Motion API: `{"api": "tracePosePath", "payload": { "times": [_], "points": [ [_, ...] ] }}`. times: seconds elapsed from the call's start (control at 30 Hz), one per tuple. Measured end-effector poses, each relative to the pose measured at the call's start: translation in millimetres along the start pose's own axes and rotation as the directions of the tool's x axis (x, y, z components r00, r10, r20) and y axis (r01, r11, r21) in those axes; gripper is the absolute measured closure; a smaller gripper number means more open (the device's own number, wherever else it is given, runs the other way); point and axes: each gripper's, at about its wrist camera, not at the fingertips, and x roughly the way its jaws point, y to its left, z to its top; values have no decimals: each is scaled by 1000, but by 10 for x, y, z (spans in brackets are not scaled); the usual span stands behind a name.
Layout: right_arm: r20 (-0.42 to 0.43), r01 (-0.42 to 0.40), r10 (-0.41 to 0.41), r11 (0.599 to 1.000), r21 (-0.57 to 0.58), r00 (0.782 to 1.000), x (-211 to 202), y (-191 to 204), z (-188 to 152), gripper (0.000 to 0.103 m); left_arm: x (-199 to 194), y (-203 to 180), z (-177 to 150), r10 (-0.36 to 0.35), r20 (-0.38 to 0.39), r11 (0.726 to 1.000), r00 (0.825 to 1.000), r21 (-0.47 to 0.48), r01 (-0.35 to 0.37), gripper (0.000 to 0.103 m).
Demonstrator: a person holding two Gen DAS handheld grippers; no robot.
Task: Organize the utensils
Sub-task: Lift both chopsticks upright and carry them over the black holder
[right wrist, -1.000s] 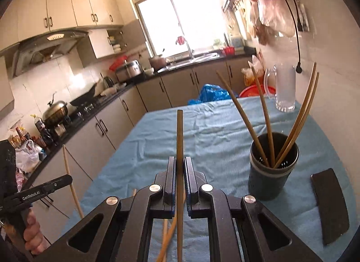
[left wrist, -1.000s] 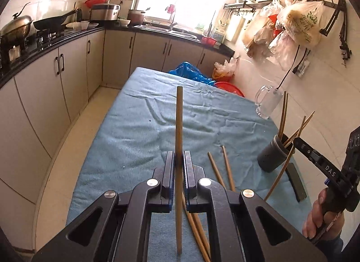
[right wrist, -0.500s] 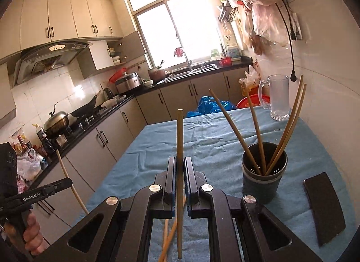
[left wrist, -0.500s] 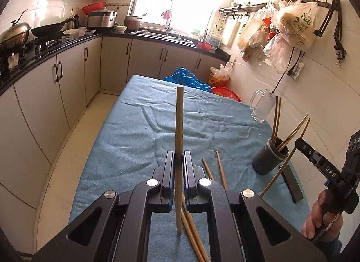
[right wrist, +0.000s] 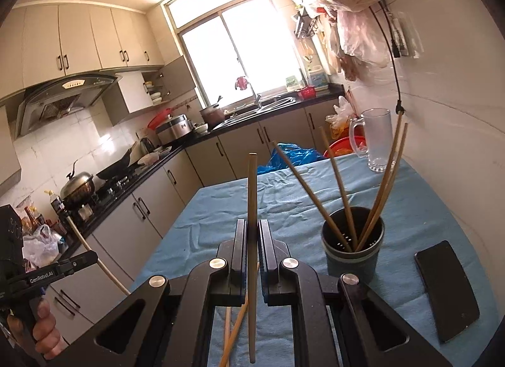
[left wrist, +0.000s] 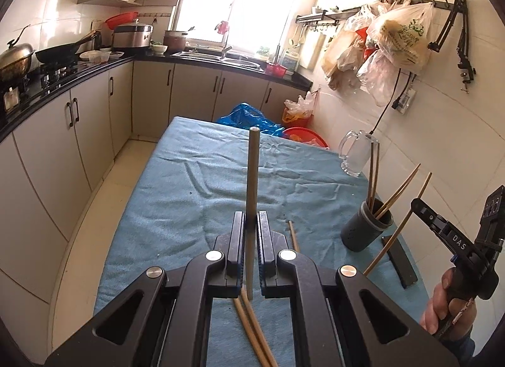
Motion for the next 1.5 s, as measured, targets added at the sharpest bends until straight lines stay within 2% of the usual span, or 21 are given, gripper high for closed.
{"api": "tracePosePath", "payload": {
  "times": [0.4, 1.1, 1.5],
  "points": [
    [74, 44, -49, 997, 62, 996, -268, -284, 149, 96, 7, -248, 115, -50, 8, 998, 999, 36, 50, 96],
    [172, 105, -137, 977, 184, 976, -716, -796, 323, 96, 168, -989, 342, -162, -20, 979, 987, 125, 163, 96],
    [215, 115, -160, 971, 207, 963, -828, -947, 546, 96, 325, -1364, 618, -209, -19, 967, 978, 143, 209, 96]
  ]
}}
